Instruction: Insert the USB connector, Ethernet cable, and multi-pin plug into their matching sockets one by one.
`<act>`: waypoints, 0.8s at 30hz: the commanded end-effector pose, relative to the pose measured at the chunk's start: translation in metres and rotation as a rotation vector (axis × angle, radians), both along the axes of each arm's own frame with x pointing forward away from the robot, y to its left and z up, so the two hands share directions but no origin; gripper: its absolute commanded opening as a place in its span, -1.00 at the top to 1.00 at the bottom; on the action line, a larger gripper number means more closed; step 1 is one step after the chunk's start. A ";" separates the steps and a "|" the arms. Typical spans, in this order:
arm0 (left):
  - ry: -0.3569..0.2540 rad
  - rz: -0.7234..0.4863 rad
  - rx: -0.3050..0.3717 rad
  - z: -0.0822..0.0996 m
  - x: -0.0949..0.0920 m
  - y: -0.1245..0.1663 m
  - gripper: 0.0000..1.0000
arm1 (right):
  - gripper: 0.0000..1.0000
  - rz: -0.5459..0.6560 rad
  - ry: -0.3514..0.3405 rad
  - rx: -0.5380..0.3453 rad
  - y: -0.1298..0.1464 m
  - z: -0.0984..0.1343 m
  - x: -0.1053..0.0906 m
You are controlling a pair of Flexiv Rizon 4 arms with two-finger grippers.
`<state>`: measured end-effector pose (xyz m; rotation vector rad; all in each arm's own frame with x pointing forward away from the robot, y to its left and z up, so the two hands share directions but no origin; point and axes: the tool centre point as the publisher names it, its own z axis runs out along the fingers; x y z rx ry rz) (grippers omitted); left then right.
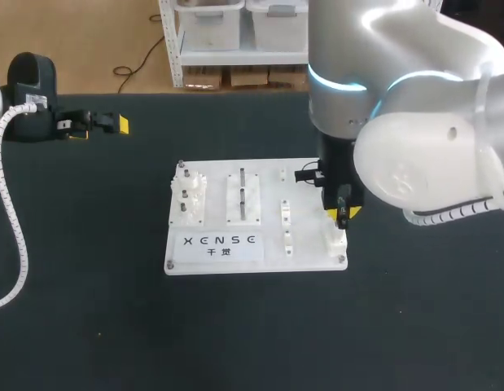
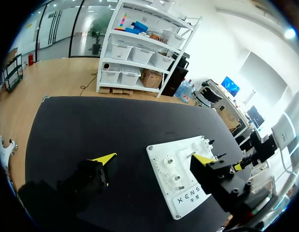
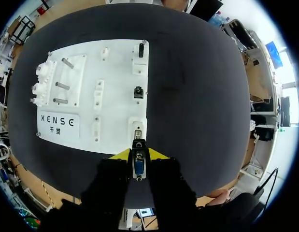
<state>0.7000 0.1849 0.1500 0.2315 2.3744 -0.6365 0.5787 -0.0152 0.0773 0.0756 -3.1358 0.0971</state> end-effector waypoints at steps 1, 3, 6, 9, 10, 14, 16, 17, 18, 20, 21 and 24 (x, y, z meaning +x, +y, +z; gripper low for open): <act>0.000 0.000 0.000 0.000 0.000 0.000 -1.00 | 1.00 -0.005 -0.007 0.001 -0.002 -0.003 0.000; 0.000 0.000 0.000 0.000 0.000 0.000 -1.00 | 1.00 -0.008 -0.006 0.000 -0.003 -0.004 0.001; 0.000 0.000 0.000 0.000 0.000 0.000 -1.00 | 1.00 -0.011 -0.004 -0.001 -0.003 -0.006 0.002; 0.000 0.000 0.000 0.000 0.000 0.000 -1.00 | 1.00 -0.014 -0.002 0.000 -0.003 -0.007 0.003; 0.000 0.000 0.000 0.000 0.000 0.000 -1.00 | 1.00 -0.015 -0.002 0.000 -0.003 -0.007 0.003; 0.000 0.000 0.000 0.000 0.000 0.000 -1.00 | 1.00 -0.019 0.000 -0.001 -0.004 -0.008 0.003; 0.000 0.000 0.000 0.000 0.000 0.000 -1.00 | 1.00 -0.021 -0.001 0.000 -0.004 -0.008 0.004; 0.000 0.000 0.000 0.000 0.000 0.000 -1.00 | 1.00 -0.022 -0.001 0.000 -0.004 -0.008 0.005; 0.000 0.000 0.000 0.000 0.000 0.000 -1.00 | 1.00 -0.022 -0.001 0.000 -0.004 -0.008 0.005; 0.000 0.000 0.000 0.000 0.000 0.000 -1.00 | 1.00 -0.022 -0.005 -0.003 -0.004 -0.008 0.006; 0.000 0.000 0.000 0.000 0.000 0.000 -1.00 | 1.00 -0.022 -0.005 -0.003 -0.003 -0.009 0.006; 0.000 0.000 0.000 0.000 0.000 0.000 -1.00 | 1.00 -0.024 -0.002 -0.004 -0.003 -0.010 0.007</act>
